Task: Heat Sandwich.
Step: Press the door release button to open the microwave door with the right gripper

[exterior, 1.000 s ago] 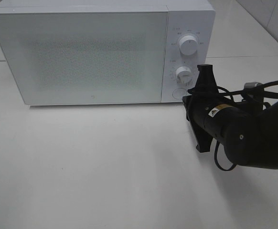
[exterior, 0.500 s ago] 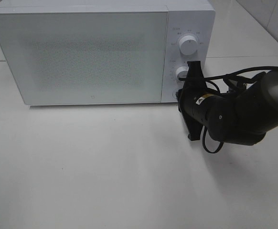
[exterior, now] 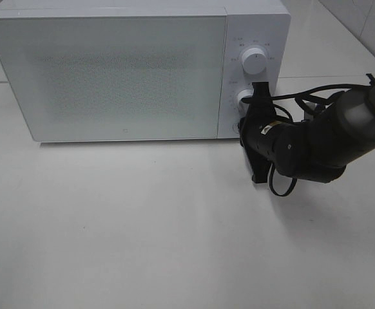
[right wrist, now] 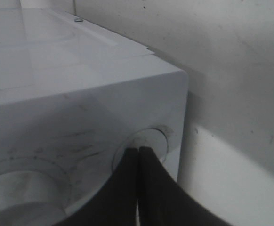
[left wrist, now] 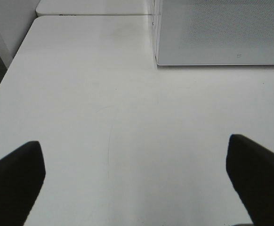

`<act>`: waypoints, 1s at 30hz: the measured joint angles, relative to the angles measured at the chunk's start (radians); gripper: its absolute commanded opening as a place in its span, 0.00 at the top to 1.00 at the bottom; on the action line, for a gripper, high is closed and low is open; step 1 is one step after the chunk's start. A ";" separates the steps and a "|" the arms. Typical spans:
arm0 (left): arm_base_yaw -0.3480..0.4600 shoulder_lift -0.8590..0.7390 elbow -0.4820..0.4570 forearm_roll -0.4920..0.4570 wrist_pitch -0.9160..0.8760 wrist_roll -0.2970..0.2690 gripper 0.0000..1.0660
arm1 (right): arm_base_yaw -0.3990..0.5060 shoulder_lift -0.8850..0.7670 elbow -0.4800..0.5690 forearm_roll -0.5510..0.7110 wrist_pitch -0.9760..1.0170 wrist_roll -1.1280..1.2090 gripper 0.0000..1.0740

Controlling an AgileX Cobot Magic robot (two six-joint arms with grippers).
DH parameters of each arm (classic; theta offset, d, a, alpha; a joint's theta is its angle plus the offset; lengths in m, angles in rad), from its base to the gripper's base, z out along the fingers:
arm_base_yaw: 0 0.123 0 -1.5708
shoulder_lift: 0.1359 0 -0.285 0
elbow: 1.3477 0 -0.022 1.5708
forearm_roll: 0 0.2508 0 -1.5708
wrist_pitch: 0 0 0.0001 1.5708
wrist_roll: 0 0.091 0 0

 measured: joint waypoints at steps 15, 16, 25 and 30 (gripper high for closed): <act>0.000 0.000 0.000 0.000 0.000 0.000 0.05 | -0.002 0.015 -0.011 0.001 -0.036 0.000 0.99; 0.000 0.000 0.000 0.000 0.000 0.000 0.05 | -0.002 0.015 -0.011 0.001 -0.036 0.000 0.99; 0.000 0.000 0.000 0.000 0.000 0.000 0.05 | 0.003 0.025 -0.029 0.024 -0.048 0.003 0.99; 0.000 0.000 0.000 0.000 0.000 0.000 0.05 | 0.007 0.048 -0.043 0.032 -0.081 0.000 0.99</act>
